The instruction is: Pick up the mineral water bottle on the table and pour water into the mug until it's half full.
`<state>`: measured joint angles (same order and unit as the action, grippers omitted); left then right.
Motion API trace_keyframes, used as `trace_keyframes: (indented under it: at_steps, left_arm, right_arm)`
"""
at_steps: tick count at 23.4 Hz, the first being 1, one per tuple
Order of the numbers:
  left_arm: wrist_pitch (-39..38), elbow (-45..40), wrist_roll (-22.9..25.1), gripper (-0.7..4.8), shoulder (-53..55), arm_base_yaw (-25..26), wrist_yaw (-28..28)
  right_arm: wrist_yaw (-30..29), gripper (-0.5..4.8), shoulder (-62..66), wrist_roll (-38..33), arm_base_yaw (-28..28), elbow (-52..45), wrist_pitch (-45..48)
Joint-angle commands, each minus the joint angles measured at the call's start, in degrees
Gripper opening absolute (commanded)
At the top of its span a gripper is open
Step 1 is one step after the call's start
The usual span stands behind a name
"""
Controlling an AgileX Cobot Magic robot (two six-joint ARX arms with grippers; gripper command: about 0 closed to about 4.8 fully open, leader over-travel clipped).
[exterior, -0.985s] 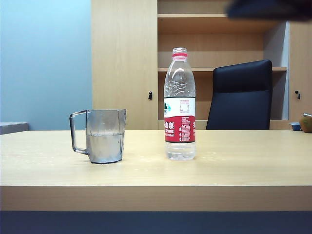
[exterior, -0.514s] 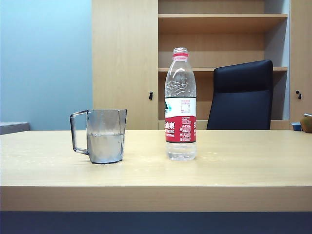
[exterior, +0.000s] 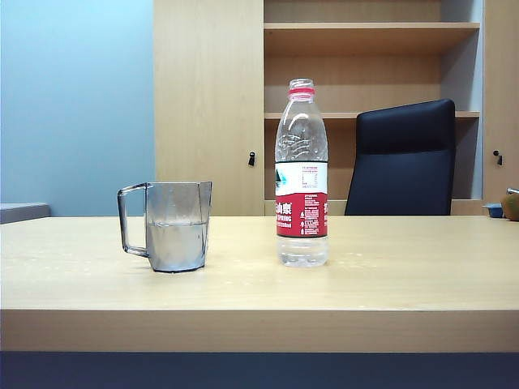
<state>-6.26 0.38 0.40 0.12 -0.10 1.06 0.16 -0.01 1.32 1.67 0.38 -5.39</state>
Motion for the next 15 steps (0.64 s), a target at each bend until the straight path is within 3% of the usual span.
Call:
trace_keyframes:
  at_steps: [1,15]
  left_arm:
    - [0.72,0.15,0.04,-0.02,0.07,0.02,0.26]
    - [0.72,0.15,0.04,-0.02,0.07,0.02,0.24]
  right_arm:
    - [-0.5,-0.01,-0.13,0.0,0.13,-0.33,-2.16]
    - [-0.15,-0.01,-0.13,0.02,0.09,-0.33,-2.21]
